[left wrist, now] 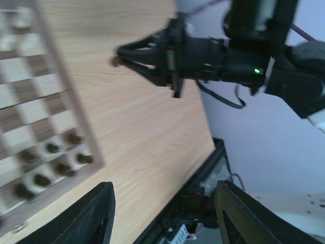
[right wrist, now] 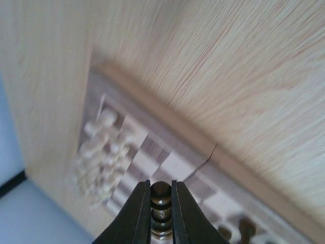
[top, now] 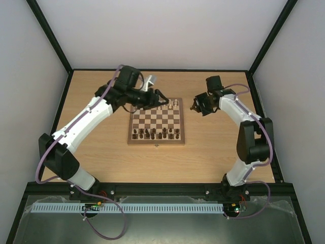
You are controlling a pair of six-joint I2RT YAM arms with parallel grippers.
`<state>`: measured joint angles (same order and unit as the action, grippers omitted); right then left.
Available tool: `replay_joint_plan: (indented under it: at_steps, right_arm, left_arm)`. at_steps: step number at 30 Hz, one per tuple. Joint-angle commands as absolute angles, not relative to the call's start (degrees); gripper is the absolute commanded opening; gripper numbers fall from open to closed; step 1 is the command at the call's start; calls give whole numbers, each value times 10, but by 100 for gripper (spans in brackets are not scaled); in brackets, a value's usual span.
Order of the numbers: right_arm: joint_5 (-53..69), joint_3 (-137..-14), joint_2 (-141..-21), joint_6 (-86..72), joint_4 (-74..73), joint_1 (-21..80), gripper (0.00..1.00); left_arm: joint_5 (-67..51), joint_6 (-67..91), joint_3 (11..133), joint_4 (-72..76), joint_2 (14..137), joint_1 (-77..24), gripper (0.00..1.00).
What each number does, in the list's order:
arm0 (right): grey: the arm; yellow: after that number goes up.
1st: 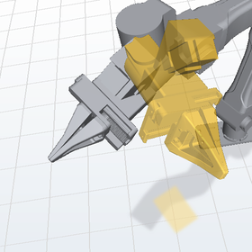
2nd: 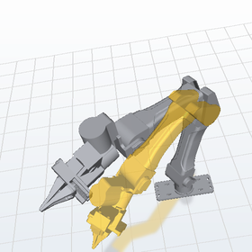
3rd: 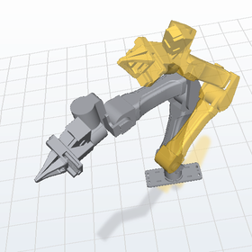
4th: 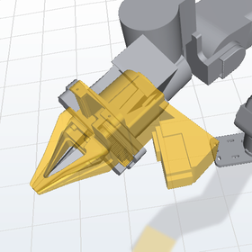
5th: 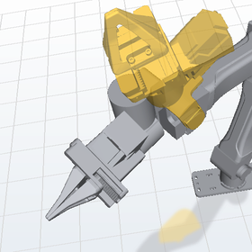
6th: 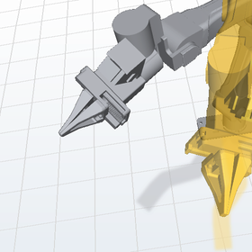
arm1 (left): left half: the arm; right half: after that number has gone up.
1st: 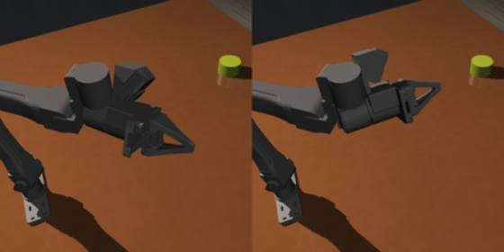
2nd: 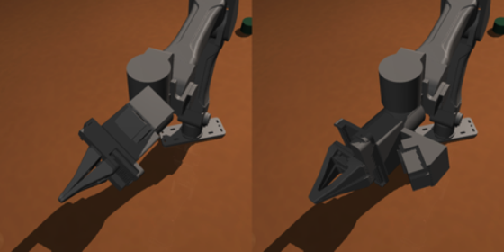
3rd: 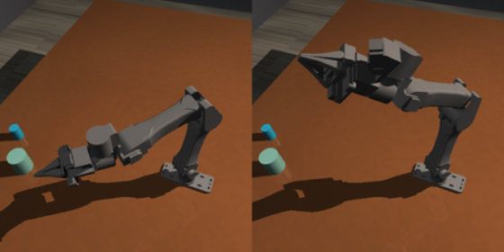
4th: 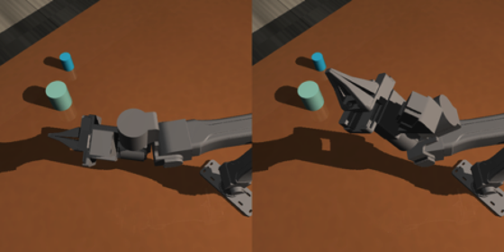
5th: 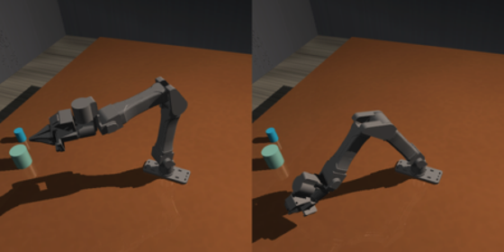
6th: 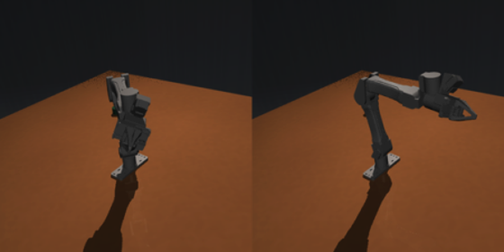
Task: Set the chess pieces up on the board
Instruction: Place the chess piece on the chessboard.
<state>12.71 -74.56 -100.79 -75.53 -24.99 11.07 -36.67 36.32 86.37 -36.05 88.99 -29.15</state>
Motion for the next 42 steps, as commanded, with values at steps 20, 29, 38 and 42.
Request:
replay_joint_plan:
  at_steps: [20,29,38,42]
  right_arm:
    - [429,-620,-695,-862,-228,118,13]
    - [421,-593,-658,-879,-236,125,13]
    - [399,-598,-658,-887,-249,132,13]
    - [392,-607,-670,-889,-248,137,13]
  left_arm:
    - [-214,471,839,-176,924,-463,50]
    - [-182,455,844,-186,920,-465,40]
    - [-174,444,844,-188,912,-483,43]
    - [-163,440,841,-192,906,-492,43]
